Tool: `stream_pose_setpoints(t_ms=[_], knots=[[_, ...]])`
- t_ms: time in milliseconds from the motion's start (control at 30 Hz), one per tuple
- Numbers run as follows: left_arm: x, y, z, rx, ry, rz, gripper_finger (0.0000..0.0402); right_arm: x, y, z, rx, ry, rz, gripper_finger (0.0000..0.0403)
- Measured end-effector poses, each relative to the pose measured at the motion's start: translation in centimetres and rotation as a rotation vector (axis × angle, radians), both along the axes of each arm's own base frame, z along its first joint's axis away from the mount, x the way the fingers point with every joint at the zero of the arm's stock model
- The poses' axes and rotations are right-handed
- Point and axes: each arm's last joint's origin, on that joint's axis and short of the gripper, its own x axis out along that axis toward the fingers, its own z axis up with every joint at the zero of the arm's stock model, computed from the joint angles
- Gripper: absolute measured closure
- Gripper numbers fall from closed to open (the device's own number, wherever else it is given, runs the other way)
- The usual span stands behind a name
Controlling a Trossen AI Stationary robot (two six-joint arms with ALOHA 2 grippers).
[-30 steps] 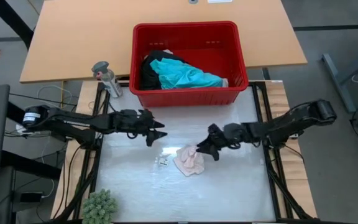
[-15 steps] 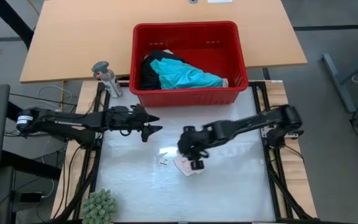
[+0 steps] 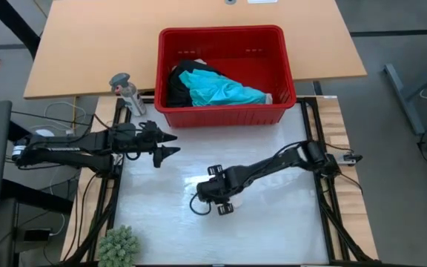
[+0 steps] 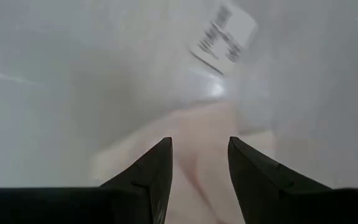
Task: Fold Laundry from Bin
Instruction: Fold the white underwear
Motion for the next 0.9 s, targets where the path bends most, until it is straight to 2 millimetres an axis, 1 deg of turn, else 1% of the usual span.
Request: stream_pose_setpoints(t_ms=[67, 100, 400, 533, 600, 667, 767, 833, 900], knots=[[0.0, 0.0, -0.1, -0.001, 0.011, -0.002, 0.0136, -0.1, 0.2, -0.8, -0.08, 0.013, -0.019, 0.0226], [0.0, -0.1, -0.1, -0.002, 0.011, -0.004, 0.0136, -0.1, 0.3, -1.0, -0.093, 0.019, -0.018, 0.0226], [0.1, -0.3, -0.2, -0.003, 0.019, -0.016, 0.0136, -0.1, 0.3, -1.1, -0.058, 0.023, -0.054, 0.0226], [0.1, -0.3, -0.3, -0.005, 0.031, -0.016, 0.0136, 0.2, 0.3, -2.6, -0.067, 0.052, -0.048, 0.0226], [0.0, -0.3, -0.3, -0.005, 0.031, -0.016, 0.0136, 0.4, 0.4, -3.9, -0.074, 0.081, -0.045, 0.0226], [0.0, -0.3, -0.4, -0.005, 0.036, -0.015, 0.0136, 0.3, 0.4, -4.0, -0.083, 0.097, -0.045, 0.0228], [0.0, -0.3, -0.4, -0.001, 0.04, -0.011, 0.0136, 0.2, 0.5, -4.3, -0.085, 0.11, -0.063, 0.0249], [0.0, -0.3, -0.4, -0.001, 0.042, -0.01, 0.0136, 0.1, 0.5, -4.0, -0.088, 0.108, -0.072, 0.0277], [0.0, -0.3, -0.4, 0.002, 0.045, -0.011, 0.0136, 0.1, 0.4, -3.6, -0.098, 0.12, -0.081, 0.0314]])
